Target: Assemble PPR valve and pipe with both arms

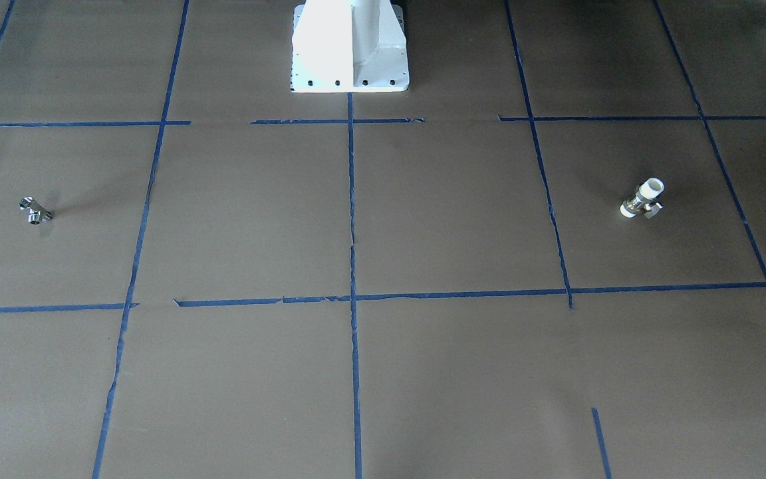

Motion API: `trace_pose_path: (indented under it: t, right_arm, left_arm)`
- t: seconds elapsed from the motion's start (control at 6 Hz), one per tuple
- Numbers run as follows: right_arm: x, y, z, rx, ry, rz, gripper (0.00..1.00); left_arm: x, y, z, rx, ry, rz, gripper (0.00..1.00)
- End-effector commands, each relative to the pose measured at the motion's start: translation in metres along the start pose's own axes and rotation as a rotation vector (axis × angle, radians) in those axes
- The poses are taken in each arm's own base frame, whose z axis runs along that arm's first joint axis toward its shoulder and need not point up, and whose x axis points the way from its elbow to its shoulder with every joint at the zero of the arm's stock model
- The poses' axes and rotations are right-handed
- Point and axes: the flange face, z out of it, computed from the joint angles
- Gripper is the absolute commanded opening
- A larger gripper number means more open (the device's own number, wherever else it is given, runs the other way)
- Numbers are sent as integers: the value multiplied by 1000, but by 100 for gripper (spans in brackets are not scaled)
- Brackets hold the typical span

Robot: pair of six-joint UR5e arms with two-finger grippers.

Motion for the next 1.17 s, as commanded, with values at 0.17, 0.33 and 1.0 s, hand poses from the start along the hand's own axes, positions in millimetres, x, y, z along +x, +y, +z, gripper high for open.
trace_pose_path:
  t: [0.17, 0.33, 1.0]
  right_arm:
    - [-3, -3, -4, 9, 2, -8, 100]
    - [-6, -8, -7, 13, 3, -15, 100]
    - [-8, -14, -10, 20, 4, -21, 100]
  left_arm:
    - [15, -3, -5, 8, 3, 36, 100]
    - [24, -7, 7, -22, -4, 52, 100]
    - [79, -91, -49, 165, -2, 243, 100]
